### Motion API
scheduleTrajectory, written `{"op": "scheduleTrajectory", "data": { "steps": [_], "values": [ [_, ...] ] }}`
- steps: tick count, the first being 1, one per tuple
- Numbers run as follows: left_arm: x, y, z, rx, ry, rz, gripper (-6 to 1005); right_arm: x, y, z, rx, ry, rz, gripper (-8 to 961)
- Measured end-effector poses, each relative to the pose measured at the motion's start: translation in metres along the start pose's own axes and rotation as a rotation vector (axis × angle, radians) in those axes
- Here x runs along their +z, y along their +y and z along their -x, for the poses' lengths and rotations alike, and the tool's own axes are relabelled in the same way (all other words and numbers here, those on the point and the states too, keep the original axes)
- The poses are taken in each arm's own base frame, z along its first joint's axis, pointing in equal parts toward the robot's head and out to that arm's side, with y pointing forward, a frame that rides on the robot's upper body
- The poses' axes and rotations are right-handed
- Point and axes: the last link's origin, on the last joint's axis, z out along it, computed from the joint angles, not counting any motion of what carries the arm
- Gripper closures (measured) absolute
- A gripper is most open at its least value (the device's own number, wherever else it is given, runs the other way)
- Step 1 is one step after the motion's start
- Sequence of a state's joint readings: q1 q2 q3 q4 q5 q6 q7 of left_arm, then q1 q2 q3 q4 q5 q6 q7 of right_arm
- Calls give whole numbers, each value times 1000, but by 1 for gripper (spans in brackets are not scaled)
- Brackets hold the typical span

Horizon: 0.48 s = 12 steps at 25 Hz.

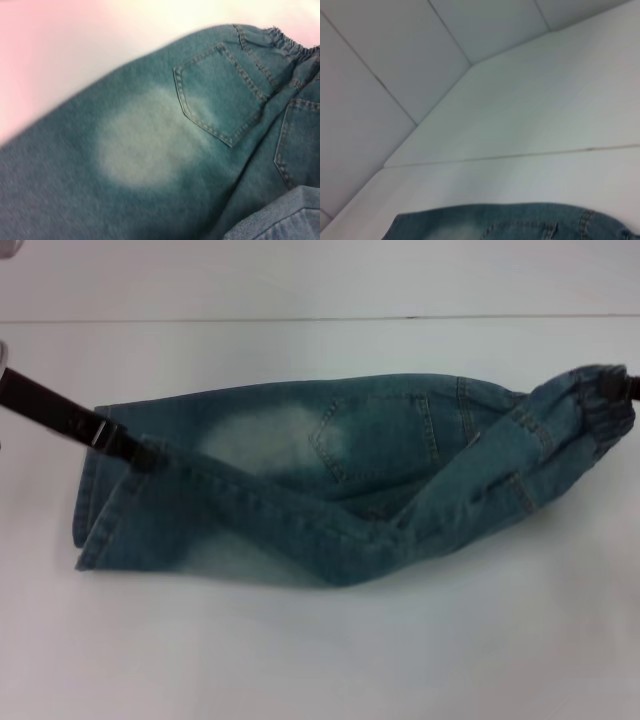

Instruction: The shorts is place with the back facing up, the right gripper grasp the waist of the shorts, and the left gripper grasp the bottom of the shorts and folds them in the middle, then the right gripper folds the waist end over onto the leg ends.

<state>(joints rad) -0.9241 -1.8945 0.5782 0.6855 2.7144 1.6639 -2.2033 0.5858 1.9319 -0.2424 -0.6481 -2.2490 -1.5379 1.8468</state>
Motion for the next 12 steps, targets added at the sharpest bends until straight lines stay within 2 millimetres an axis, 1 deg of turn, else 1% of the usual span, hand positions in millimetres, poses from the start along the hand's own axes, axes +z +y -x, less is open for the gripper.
{"op": "scheduleTrajectory", "data": {
  "steps": [7,12],
  "values": [
    [1,0,-14,17,54,-25,959,6,-5,13,-9,-47,-46,822],
    [7,-2,-21,15,98,-57,958,14,-8,19,-18,-67,-86,821]
  ]
}}
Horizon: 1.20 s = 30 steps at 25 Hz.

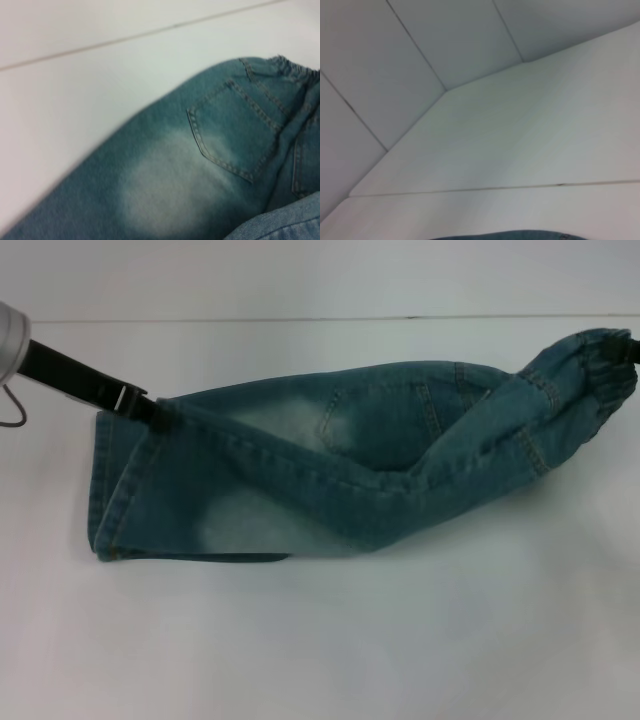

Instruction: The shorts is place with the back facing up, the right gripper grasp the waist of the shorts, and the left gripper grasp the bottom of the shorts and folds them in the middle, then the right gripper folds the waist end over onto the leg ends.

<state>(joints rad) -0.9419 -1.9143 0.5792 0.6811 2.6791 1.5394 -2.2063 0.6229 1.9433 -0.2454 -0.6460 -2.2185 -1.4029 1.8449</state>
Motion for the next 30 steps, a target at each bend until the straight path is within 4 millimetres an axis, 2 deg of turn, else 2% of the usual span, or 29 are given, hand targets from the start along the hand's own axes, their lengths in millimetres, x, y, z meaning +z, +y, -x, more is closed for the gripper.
{"op": "scheduleTrajectory", "data": {
  "steps": [15,20,30],
  "values": [
    [18,-9,-4,-33,123,-69,959,27,-10,8,-44,-16,-149,816],
    [23,-16,0,-57,151,-108,958,34,-18,4,-51,-8,-238,814],
    [32,-28,13,-119,182,-165,959,44,-20,2,-93,24,-290,811]
  ]
}}
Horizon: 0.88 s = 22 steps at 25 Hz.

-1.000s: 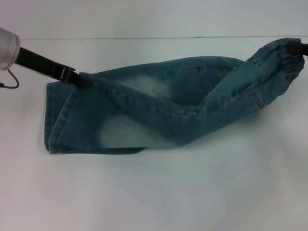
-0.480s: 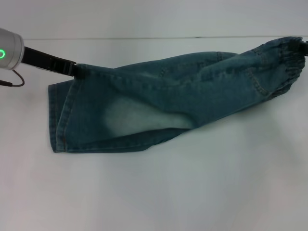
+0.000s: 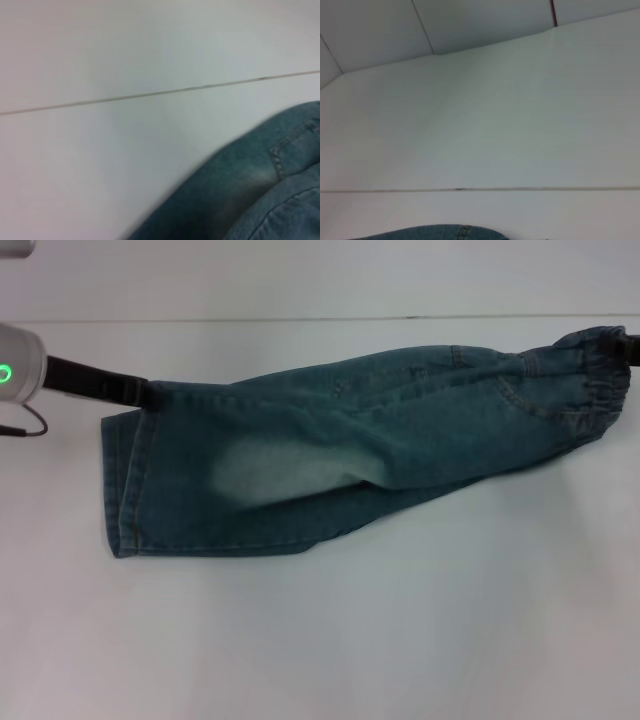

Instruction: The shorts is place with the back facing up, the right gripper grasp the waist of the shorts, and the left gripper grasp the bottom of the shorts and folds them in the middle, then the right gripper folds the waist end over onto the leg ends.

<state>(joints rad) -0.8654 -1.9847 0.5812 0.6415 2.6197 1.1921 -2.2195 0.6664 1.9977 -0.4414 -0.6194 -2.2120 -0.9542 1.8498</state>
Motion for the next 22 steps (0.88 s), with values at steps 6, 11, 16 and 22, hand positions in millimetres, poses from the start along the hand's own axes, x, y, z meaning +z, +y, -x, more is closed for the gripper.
{"op": "scheduleTrajectory", "data": {
  "steps": [6,11,16,22],
  "values": [
    [-3,-15,15,-60,14,-38,958,4,5,3,-22,7,9,809],
    [-9,-27,24,-114,35,-62,959,8,7,7,-34,11,8,807],
    [-7,-28,26,-121,46,-78,960,14,7,5,-64,33,-21,805],
    [5,-15,24,-88,50,-77,959,18,10,4,-84,39,-34,803]
  ]
}}
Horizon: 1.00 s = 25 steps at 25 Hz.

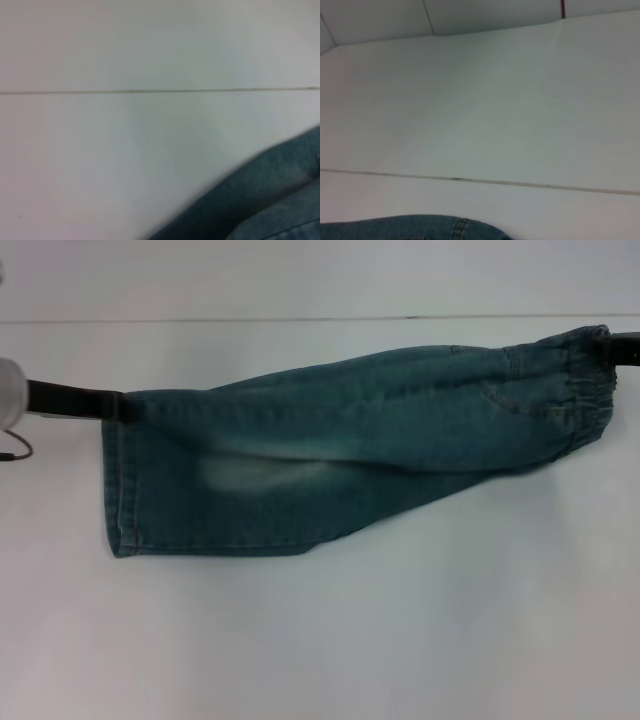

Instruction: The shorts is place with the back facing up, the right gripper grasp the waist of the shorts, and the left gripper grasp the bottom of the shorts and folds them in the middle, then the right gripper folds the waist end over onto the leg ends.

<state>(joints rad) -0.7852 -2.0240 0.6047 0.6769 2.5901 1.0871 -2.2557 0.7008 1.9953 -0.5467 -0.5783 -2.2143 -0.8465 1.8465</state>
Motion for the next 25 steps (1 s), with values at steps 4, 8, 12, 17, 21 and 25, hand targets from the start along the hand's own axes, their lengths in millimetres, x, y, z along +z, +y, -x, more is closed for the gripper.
{"op": "scheduleTrajectory", "data": {
  "steps": [4,8,12,17,21,25],
  "values": [
    [7,11,1,48,-10,-5,956,-1,2,-1,-13,5,17,802],
    [14,22,-1,83,7,-15,953,-2,2,-1,-15,6,20,773],
    [15,23,-3,85,17,-27,896,-3,0,-1,-6,3,13,663],
    [15,23,-5,79,29,-38,605,-5,-4,-3,9,-2,-1,479],
    [15,24,-8,82,55,-53,448,-8,-6,-3,16,-13,-14,289],
    [12,21,-9,79,88,-82,274,-12,-8,-1,17,-32,-30,134]
  ]
}}
